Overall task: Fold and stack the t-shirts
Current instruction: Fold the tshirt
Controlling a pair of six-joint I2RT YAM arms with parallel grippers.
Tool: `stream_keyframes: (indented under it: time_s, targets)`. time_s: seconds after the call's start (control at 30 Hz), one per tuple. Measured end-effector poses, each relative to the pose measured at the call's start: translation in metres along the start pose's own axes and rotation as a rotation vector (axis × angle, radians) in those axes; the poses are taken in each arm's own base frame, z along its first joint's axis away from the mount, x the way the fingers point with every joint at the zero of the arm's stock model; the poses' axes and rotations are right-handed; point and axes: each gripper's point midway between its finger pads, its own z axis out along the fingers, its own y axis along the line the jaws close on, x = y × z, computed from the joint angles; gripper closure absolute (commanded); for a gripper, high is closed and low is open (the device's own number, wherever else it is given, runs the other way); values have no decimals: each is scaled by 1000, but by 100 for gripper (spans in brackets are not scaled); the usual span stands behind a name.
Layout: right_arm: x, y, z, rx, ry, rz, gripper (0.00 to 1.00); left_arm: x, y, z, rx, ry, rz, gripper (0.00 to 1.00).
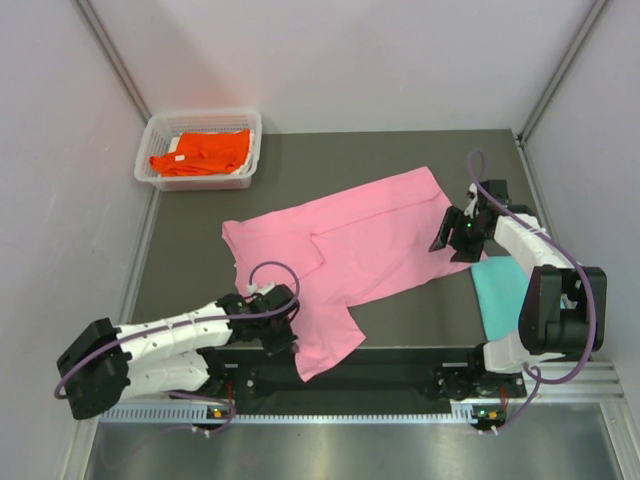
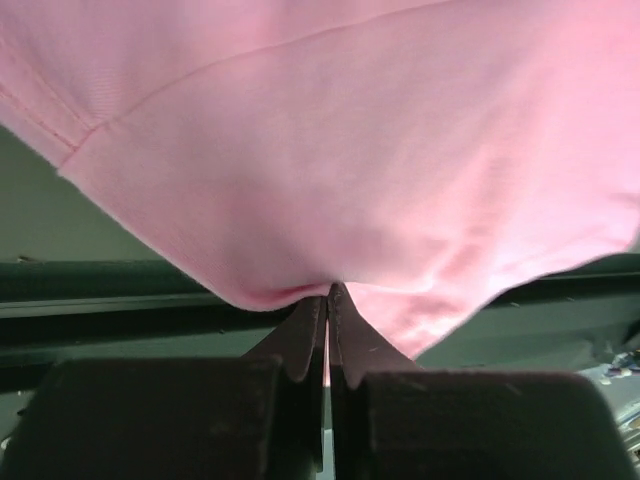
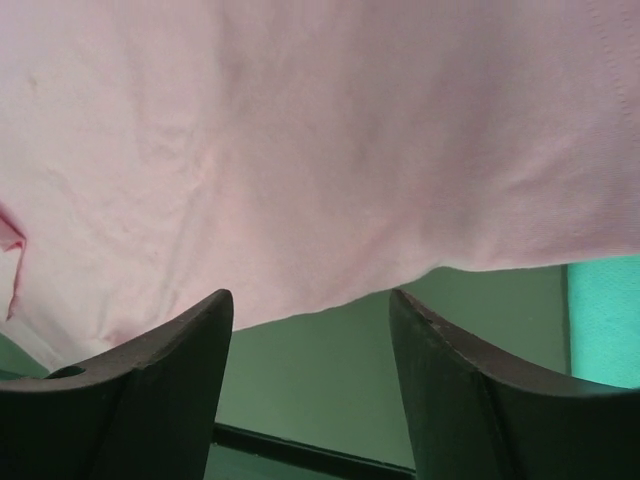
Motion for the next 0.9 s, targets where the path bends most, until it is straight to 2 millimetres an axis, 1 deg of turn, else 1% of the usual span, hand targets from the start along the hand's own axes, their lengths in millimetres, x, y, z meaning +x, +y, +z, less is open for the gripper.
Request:
stream_keyframes:
  time_s: [0.07, 0.13, 0.2, 0.27, 0.33, 0.43, 0.53, 0.63, 0.77, 0.9]
  targets:
    - [-5, -5, 1, 24, -22, 17, 39, -8, -13, -11, 36, -39, 16, 100]
    - [-12, -12, 1, 39, -61, 49, 44, -16, -26, -21, 73, -75, 40, 100]
    - [-14, -24, -1, 55, -91, 102, 50, -24, -41, -32, 114, -113, 72, 100]
    - [-17, -40, -3, 78, -116, 164, 51, -30, -50, -39, 141, -145, 101, 100]
    - [-22, -55, -6, 97, -137, 218, 51, -34, -54, -43, 153, -165, 131, 100]
    - [-34, -79, -14, 117, -183, 290, 49, -37, -54, -45, 154, -187, 173, 100]
    - [-43, -98, -17, 137, -208, 348, 50, -40, -55, -46, 157, -201, 214, 100]
    - [-50, -106, -11, 142, -202, 367, 54, -42, -58, -48, 166, -211, 251, 100]
    - [-52, -107, -6, 138, -197, 370, 54, -48, -63, -52, 182, -224, 288, 100]
    - [-53, -107, -6, 137, -199, 376, 55, -56, -65, -55, 192, -240, 300, 100]
